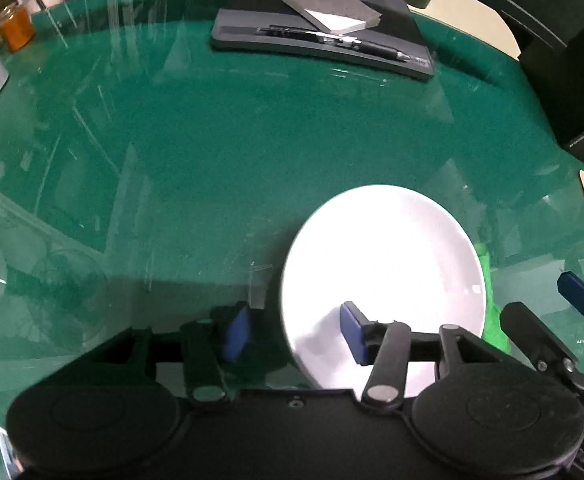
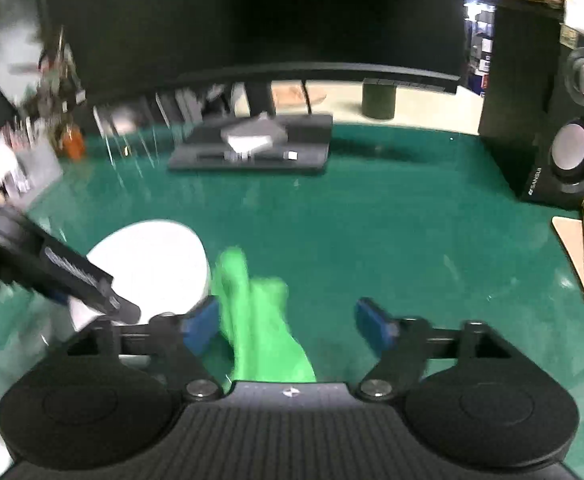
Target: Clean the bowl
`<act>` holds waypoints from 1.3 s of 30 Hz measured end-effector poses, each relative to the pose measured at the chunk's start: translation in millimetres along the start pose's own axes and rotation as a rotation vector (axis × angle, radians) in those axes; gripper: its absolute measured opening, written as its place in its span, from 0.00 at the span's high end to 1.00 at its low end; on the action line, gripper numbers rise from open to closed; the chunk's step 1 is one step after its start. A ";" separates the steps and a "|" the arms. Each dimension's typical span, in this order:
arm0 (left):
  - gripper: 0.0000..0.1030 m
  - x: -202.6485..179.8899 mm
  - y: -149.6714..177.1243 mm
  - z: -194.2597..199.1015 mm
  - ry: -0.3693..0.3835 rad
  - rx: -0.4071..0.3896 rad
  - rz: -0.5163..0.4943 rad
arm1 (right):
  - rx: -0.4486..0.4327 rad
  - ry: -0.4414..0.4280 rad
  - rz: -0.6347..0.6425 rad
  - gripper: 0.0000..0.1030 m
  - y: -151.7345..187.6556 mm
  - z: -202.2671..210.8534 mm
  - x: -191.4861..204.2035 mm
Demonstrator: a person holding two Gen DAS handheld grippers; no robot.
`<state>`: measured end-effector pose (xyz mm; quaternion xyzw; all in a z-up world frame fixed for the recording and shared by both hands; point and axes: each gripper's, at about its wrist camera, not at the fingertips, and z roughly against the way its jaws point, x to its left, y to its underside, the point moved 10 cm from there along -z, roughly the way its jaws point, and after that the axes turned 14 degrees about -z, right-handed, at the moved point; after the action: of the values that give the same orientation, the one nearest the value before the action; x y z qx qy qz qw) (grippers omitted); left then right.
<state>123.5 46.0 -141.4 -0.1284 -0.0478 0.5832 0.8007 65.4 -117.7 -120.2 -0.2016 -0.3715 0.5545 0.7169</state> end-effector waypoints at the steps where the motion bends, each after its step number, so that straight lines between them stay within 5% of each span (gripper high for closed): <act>1: 0.54 0.9 2.6 0.9 0.001 0.006 -0.002 | 0.002 -0.001 -0.004 0.19 0.6 0.4 -0.1; 13: 0.44 29.9 37.0 13.1 -0.028 0.020 0.047 | 0.058 0.014 -0.038 0.01 10.7 -1.5 -0.3; 19: 0.40 26.5 45.5 29.6 -0.069 -0.057 0.040 | 0.081 0.047 -0.019 0.01 7.0 7.3 1.1; 23: 0.10 9.4 43.5 59.8 -0.084 -0.163 0.000 | 0.139 0.084 -0.047 0.00 1.4 12.4 -2.3; 26: 0.01 -8.3 41.4 79.9 -0.072 -0.226 -0.033 | 0.218 0.119 -0.101 0.00 -2.0 11.7 -4.4; 32: 0.01 -27.6 39.1 91.9 -0.110 -0.230 -0.063 | 0.342 0.188 -0.265 0.00 3.0 12.2 -10.2; 39: 0.00 -21.0 43.5 92.3 -0.203 -0.175 0.002 | 0.381 0.295 -0.149 0.01 18.0 21.3 -0.8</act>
<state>55.9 52.5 -62.4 -0.1381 -0.1792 0.5877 0.7768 37.5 -115.6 -119.3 -0.1136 -0.1652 0.5246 0.8274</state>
